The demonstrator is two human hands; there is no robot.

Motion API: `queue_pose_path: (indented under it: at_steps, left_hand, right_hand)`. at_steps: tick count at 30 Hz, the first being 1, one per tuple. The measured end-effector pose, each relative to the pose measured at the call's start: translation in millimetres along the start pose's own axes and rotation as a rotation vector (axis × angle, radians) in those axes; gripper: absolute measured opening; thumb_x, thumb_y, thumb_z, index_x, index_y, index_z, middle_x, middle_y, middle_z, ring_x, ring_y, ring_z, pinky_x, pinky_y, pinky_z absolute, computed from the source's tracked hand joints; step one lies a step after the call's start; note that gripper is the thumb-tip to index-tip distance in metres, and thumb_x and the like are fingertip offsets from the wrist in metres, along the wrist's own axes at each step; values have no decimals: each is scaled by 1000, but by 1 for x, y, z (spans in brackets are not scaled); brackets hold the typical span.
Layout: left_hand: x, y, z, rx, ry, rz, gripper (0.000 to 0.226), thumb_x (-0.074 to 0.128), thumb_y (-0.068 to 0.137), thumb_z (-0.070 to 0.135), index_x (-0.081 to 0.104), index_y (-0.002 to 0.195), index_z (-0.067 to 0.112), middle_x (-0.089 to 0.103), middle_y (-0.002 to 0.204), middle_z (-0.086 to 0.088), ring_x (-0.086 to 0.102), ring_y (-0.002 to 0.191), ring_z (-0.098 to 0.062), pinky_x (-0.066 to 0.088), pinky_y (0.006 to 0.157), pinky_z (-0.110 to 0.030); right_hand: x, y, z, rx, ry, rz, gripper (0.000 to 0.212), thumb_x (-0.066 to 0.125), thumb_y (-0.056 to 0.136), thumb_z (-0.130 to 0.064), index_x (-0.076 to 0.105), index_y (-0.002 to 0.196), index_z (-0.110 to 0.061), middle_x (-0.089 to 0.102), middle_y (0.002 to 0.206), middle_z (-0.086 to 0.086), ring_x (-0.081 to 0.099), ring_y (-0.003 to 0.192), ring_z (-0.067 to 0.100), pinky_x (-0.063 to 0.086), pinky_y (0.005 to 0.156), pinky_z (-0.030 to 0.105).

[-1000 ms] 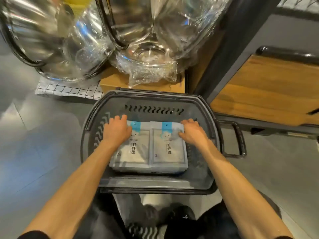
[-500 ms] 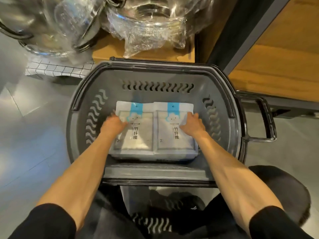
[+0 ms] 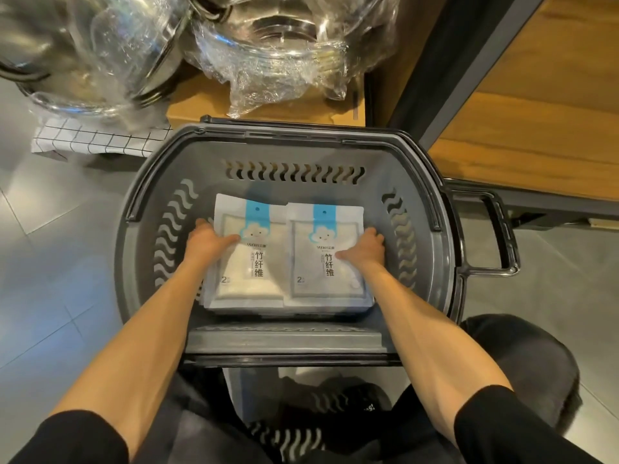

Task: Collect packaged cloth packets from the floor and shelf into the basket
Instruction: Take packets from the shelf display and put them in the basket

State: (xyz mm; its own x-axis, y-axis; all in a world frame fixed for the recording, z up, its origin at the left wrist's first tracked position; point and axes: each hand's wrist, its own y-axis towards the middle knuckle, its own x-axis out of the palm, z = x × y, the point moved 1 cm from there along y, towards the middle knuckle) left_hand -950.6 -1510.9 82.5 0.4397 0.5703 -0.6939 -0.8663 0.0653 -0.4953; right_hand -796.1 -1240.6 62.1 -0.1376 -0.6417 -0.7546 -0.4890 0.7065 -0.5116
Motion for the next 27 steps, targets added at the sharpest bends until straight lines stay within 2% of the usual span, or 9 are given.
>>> queue_pose_path:
  at_steps: [4, 7, 9, 12, 14, 18, 21, 23, 27]
  left_hand:
    - [-3, -2, 2, -23, -255, -55, 51, 75, 89, 24, 49, 129, 8, 61, 124, -10, 63, 110, -28, 53, 82, -38]
    - [-12, -9, 12, -18, -393, -106, 41, 70, 93, 21, 46, 126, 13, 63, 112, -5, 66, 91, -21, 52, 66, -33]
    - [-28, -16, 19, -16, -488, -136, 38, 68, 94, 19, 46, 125, 17, 66, 109, -5, 69, 90, -22, 57, 70, -39]
    - [-72, -44, 39, -28, -580, -195, 35, 66, 96, 18, 53, 129, 14, 71, 113, -7, 72, 96, -25, 59, 79, -45]
    - [-106, -73, 56, -43, -608, -223, 28, 63, 98, 15, 59, 126, 12, 72, 112, -10, 72, 97, -26, 58, 84, -48]
    - [-176, -143, 95, -80, -657, -215, 10, 62, 99, 20, 66, 109, 20, 74, 108, -10, 73, 94, -26, 58, 85, -48]
    - [-224, -205, 127, -82, -710, -206, 12, 56, 103, 24, 66, 107, 19, 75, 102, -7, 75, 86, -20, 62, 72, -39]
    - [-254, -246, 152, -64, -702, -203, 14, 54, 104, 26, 66, 105, 18, 75, 98, -3, 75, 81, -16, 62, 66, -34]
    - [-305, -315, 196, -51, -614, -211, 22, 55, 102, 38, 69, 103, 22, 76, 105, -4, 71, 103, -28, 56, 91, -48]
  right_hand:
    - [0, 9, 2, 57, 187, -26, 89, 91, 66, -33, 44, 135, -4, 50, 138, 13, 51, 127, 33, 48, 101, 44]
    - [-3, 10, 2, 72, 424, -81, 49, 86, 75, -26, 60, 112, -9, 66, 121, 8, 65, 107, 27, 55, 87, 38]
    - [-17, -1, -6, 44, 584, -143, 31, 80, 82, -20, 65, 109, -13, 70, 113, 6, 68, 92, 20, 56, 74, 31]
    - [-56, -36, -25, -13, 712, -200, 30, 75, 88, -17, 67, 116, -13, 72, 100, 0, 68, 80, 9, 54, 57, 19]
    - [-91, -66, -40, -11, 744, -257, 31, 77, 87, -18, 68, 116, -13, 73, 98, 0, 71, 81, 12, 57, 61, 23]
    - [-176, -139, -70, -8, 740, -347, 17, 77, 86, -22, 70, 101, -19, 76, 99, 2, 73, 90, 21, 58, 88, 41]
    - [-243, -198, -85, 4, 768, -402, 23, 76, 87, -21, 69, 108, -19, 76, 106, 4, 73, 96, 23, 57, 91, 45]
    - [-289, -236, -92, 44, 796, -412, 28, 77, 86, -21, 68, 112, -18, 75, 109, 6, 74, 96, 24, 57, 91, 47]
    - [-381, -309, -104, 107, 853, -397, 18, 74, 89, -21, 69, 105, -16, 77, 98, 4, 75, 86, 21, 60, 68, 34]
